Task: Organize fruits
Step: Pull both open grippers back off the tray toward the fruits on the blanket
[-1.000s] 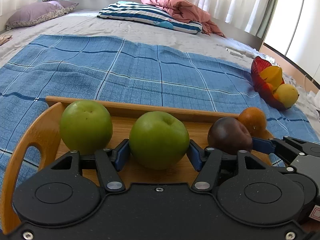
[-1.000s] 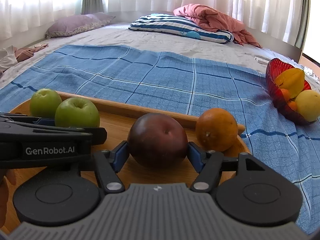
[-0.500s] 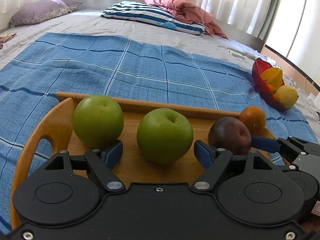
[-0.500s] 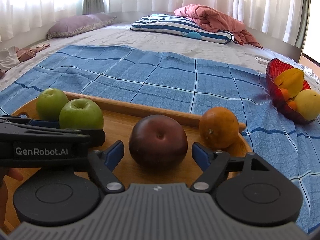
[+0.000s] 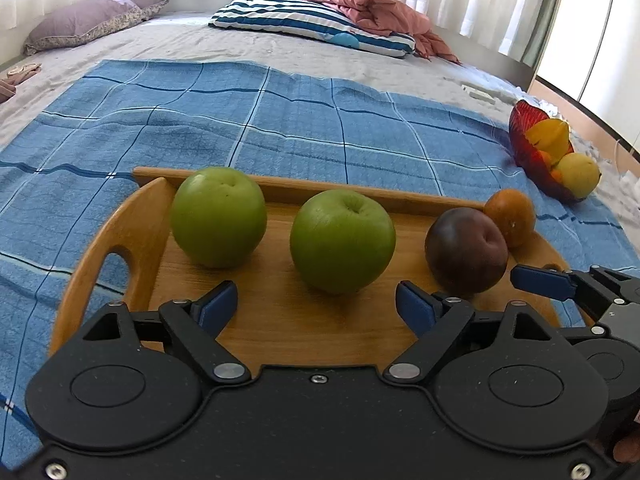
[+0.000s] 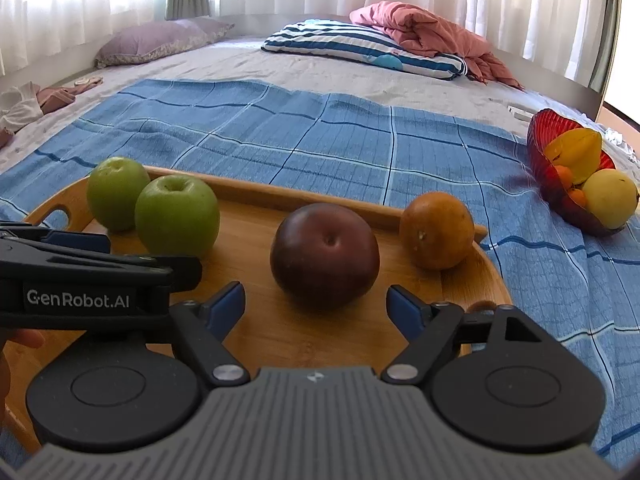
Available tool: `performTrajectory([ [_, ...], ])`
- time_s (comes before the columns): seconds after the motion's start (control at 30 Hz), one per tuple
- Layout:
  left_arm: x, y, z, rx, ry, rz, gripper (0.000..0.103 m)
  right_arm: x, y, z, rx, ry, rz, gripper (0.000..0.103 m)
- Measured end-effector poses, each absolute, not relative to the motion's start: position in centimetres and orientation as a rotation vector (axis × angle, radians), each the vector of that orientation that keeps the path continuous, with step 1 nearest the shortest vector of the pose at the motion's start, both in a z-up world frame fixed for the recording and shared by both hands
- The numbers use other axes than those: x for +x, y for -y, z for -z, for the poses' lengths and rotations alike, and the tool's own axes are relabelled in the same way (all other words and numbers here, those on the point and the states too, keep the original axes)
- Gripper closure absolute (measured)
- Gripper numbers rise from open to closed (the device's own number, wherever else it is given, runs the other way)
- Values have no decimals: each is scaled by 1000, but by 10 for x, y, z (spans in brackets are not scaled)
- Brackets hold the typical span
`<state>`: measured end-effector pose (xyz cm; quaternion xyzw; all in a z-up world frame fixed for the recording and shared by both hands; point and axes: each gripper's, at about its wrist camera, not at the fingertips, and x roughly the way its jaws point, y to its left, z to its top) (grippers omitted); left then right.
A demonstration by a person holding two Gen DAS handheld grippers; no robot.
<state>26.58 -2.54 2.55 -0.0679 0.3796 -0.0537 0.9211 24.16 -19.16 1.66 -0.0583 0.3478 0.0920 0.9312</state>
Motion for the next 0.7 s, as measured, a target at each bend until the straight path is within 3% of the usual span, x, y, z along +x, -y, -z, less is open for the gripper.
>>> performTrajectory([
  [0.7,215,12,-45,-121,-754,112,10,212,197,-26,-90,-748,-145,14],
])
